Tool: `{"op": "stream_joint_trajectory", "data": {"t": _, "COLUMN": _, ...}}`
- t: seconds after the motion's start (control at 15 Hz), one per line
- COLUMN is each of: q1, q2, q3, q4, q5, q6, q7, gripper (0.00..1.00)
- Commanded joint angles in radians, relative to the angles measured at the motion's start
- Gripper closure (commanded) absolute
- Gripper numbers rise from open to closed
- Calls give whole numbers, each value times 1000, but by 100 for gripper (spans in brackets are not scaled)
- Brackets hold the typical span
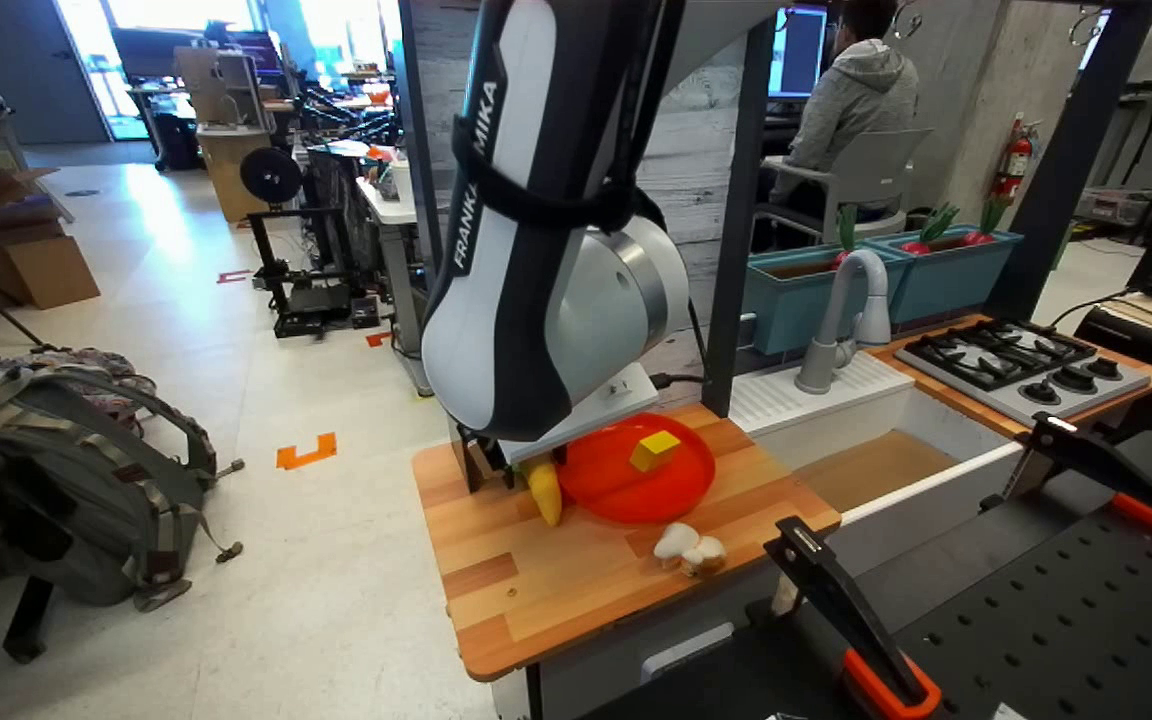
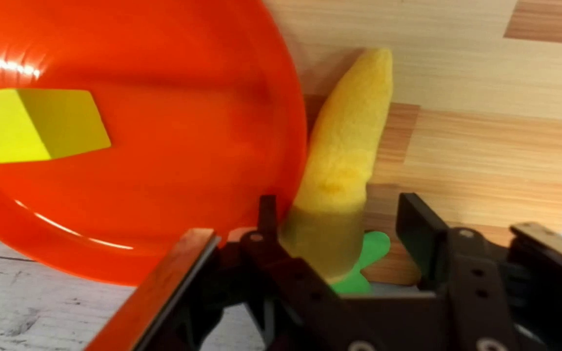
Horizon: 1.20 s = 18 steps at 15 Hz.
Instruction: Move the carrot to the right
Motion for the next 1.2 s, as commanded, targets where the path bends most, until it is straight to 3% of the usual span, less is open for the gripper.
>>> {"op": "stream_joint_trajectory", "data": {"t": 0.0, "q1": 40, "q2": 4, "q3": -45, "q4": -8, "q5": -30, "q6": 19, "q7": 43, "gripper": 66}}
{"op": "stream_joint_trajectory", "data": {"t": 0.2, "q1": 58, "q2": 9, "q3": -71, "q4": -7, "q5": -31, "q6": 19, "q7": 54, "gripper": 90}}
{"op": "stream_joint_trajectory", "data": {"t": 0.33, "q1": 68, "q2": 8, "q3": -83, "q4": -10, "q5": -30, "q6": 20, "q7": 61, "gripper": 99}}
{"op": "stream_joint_trajectory", "data": {"t": 0.6, "q1": 86, "q2": -3, "q3": -99, "q4": -28, "q5": -28, "q6": 24, "q7": 73, "gripper": 97}}
{"op": "stream_joint_trajectory", "data": {"t": 1.13, "q1": 54, "q2": -168, "q3": -45, "q4": -172, "q5": -15, "q6": -8, "q7": 42, "gripper": 98}}
